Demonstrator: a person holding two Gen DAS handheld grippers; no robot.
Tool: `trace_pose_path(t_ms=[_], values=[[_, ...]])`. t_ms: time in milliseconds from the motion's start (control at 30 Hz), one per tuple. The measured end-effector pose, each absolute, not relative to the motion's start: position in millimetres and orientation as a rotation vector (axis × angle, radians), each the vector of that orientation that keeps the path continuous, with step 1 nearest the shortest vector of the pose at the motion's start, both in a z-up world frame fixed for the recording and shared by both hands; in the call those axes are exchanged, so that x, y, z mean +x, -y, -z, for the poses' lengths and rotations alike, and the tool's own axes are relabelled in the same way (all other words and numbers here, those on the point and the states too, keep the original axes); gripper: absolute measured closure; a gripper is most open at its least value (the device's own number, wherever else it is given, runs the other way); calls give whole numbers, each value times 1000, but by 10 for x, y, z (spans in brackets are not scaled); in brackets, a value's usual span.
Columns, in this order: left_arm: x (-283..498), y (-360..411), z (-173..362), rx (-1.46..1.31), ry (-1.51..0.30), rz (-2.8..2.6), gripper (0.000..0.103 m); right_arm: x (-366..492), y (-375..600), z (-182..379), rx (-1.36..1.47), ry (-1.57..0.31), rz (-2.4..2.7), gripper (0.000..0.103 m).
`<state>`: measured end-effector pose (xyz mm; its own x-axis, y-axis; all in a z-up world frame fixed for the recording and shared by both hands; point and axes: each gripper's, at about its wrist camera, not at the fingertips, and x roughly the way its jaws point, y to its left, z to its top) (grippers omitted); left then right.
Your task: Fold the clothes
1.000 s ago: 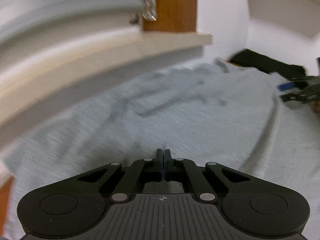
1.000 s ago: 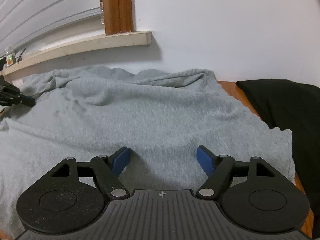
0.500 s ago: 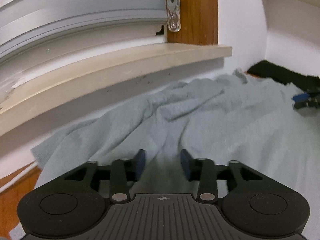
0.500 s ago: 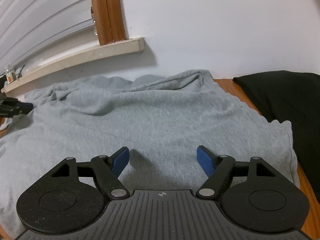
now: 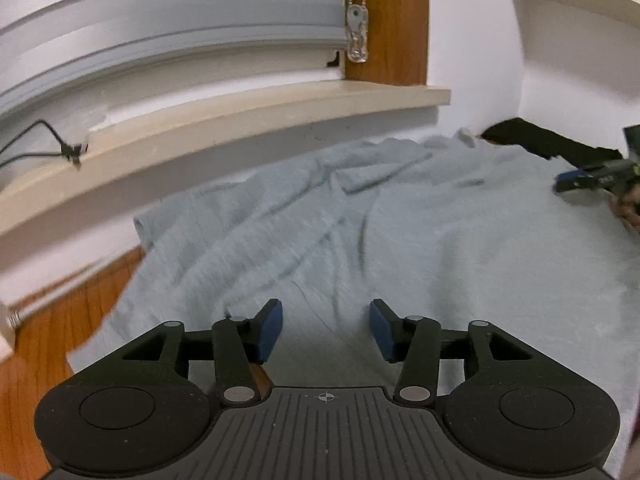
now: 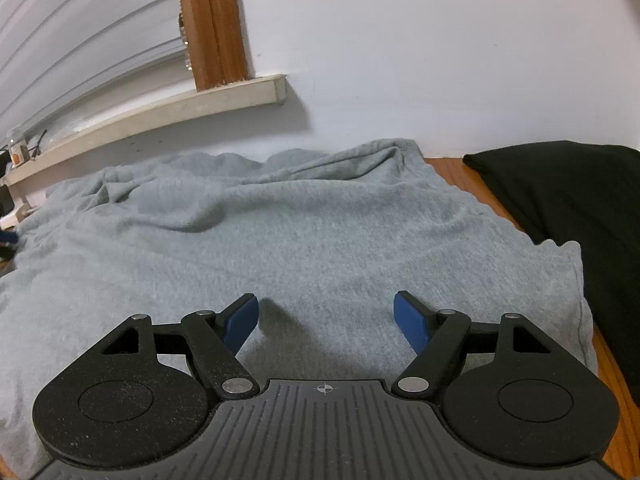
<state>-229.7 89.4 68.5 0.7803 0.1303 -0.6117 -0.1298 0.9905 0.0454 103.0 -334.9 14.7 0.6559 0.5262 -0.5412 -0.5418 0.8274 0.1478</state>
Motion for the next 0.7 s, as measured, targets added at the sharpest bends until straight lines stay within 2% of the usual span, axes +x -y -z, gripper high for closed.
trace_pose_path(t_ms=[133,233,267,500,633,667,700], values=[[-2347,-827,-632,30,-690,-158,51,1032,3349,-144,-28,-605,-602,29],[-2373,-883,-611,-11,-687,-174,48,1026,3358,-141,-24,-604,-589,29],[-2379,-903,-598,-17,-685,-182,44,1027,3365,-138,-21,-604,-586,29],[-2380,-958,-630,-13,-675,-276,41,1021,3368,-135,-21,-601,-568,29],[-2498,-800,-723,-2,-650,-289,42,854,3330,-190,-95,-553,-538,23],[-2555,-730,-752,4,-640,-277,42,774,3322,-211,-115,-550,-540,23],[-2623,-633,-782,14,-630,-258,42,689,3314,-230,-132,-556,-546,30]])
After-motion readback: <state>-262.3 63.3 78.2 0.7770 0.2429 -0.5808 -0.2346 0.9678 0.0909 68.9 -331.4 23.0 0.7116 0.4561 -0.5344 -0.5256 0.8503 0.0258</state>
